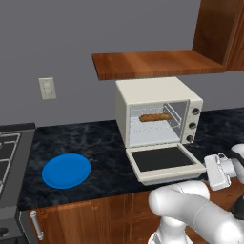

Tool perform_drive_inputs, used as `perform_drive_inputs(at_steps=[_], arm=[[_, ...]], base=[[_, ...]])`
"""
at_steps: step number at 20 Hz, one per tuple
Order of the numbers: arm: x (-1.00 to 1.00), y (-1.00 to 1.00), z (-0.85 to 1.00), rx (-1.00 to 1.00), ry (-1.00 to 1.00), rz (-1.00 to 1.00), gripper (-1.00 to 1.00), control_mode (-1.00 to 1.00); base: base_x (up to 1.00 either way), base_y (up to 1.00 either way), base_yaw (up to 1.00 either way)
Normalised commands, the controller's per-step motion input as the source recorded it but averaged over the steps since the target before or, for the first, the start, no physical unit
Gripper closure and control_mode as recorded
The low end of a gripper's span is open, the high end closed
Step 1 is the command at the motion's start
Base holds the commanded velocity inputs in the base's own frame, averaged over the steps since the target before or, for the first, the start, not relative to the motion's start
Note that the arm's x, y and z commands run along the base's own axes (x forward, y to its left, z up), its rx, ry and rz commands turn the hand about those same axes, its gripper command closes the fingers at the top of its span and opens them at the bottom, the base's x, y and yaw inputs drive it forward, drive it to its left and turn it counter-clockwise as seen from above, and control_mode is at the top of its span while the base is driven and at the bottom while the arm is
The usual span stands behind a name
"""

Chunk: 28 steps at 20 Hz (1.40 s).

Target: Pull the toaster oven rack outwards. Pick up the baguette from the plate and place it on the toaster oven rack. Close the toaster oven door fully and set the temperature to the lowest setting.

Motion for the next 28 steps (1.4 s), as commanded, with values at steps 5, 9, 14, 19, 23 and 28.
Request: perform_drive_inputs(at_steps=[5,9,14,19,23,28], arm=[[0.02,0.04,0.0,0.1,-0.03,0.01,-1.0,-1.0],[0.0,0.13,0.21,0.08,-0.16,0.05,-1.0,-1.0],[0.13,0.56,0.17,0.01,-0.2,0.05,-1.0,-1.0],[0.23,0.69,0.3,0.01,-0.2,0.04,-1.0,-1.0],[0.38,0.47,0.49,0.03,-0.2,0.01,-1.0,-1.0],[0.52,0.15,0.58,0.08,-0.12,0.0,-1.0,-1.0]], base=[[0.0,0.0,0.0],[0.0,0.0,0.0],[0.0,0.0,0.0],[0.0,0.0,0.0],[0.0,0.0,0.0],[0.0,0.0,0.0]])
